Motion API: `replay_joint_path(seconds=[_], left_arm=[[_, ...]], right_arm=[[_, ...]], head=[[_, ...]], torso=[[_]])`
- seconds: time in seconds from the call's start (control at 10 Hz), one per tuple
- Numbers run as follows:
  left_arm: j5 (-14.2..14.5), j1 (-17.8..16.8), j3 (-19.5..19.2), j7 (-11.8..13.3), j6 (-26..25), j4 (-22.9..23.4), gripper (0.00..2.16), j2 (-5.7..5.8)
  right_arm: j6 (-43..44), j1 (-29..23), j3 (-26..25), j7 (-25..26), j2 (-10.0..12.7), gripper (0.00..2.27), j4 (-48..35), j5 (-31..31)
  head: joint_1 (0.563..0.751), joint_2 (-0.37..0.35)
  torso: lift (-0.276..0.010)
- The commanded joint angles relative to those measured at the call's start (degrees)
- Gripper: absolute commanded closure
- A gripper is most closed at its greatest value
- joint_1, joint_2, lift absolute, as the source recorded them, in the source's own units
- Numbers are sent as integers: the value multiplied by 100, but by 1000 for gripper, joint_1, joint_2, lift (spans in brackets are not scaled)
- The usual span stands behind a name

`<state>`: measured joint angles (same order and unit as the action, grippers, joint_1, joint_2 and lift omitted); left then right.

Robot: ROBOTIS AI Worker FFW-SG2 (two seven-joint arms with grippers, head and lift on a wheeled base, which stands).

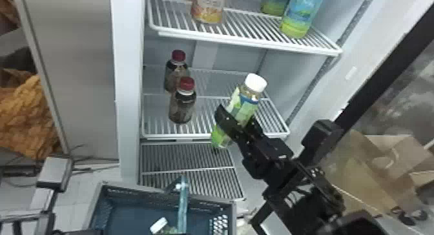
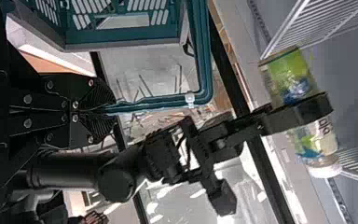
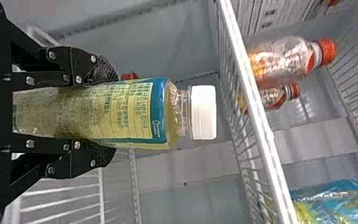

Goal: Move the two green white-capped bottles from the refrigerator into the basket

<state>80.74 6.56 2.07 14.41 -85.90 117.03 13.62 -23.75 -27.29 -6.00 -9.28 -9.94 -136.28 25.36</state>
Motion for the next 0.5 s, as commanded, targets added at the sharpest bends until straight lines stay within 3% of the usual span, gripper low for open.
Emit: replay_joint_path(seconds=[0.0, 0.4], left_arm=[[5, 4, -1, 0, -2, 3, 1161, 0], [-18, 4, -1, 0, -2, 3, 1161, 0]], right_arm=[[-255, -350, -86, -57, 54, 869, -399, 115], [-887, -1236, -303, -162, 239, 869, -1454, 297]], head=[[695, -350], [695, -350]], torso=[[-263], [-263]])
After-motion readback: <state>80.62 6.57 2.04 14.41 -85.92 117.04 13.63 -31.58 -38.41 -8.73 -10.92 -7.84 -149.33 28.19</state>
